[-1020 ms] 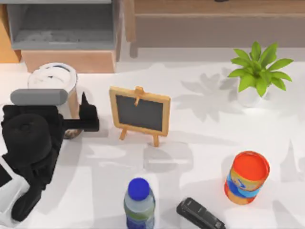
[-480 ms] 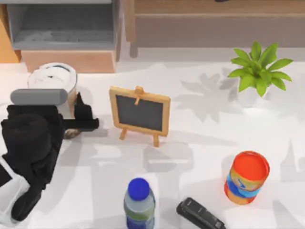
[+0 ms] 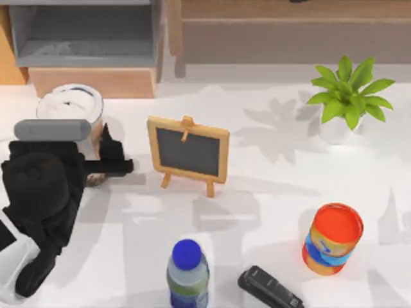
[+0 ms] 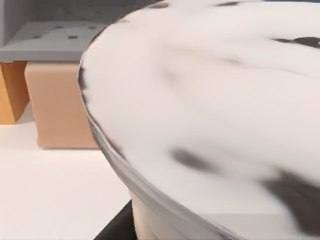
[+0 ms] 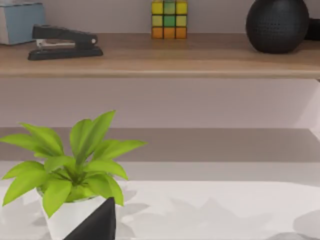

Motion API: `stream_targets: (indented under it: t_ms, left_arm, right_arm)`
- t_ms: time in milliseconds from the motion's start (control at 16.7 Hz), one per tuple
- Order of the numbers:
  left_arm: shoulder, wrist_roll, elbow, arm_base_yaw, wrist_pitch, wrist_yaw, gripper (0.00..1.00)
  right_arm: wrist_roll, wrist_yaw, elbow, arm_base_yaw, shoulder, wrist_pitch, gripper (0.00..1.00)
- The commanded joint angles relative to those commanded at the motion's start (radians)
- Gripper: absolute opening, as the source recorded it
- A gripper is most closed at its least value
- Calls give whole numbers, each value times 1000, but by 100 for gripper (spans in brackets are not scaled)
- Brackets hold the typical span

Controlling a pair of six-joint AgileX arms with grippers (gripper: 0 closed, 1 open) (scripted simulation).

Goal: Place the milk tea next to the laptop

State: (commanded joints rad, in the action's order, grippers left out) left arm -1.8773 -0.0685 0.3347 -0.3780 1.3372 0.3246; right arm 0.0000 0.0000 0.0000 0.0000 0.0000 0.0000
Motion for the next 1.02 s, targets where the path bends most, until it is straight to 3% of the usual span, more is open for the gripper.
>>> stream_targets:
  t_ms: [1020]
  left_arm:
    - [64,3,1,0,-67,1,0]
  right_arm:
    - [0,0,0,0,0,0,100]
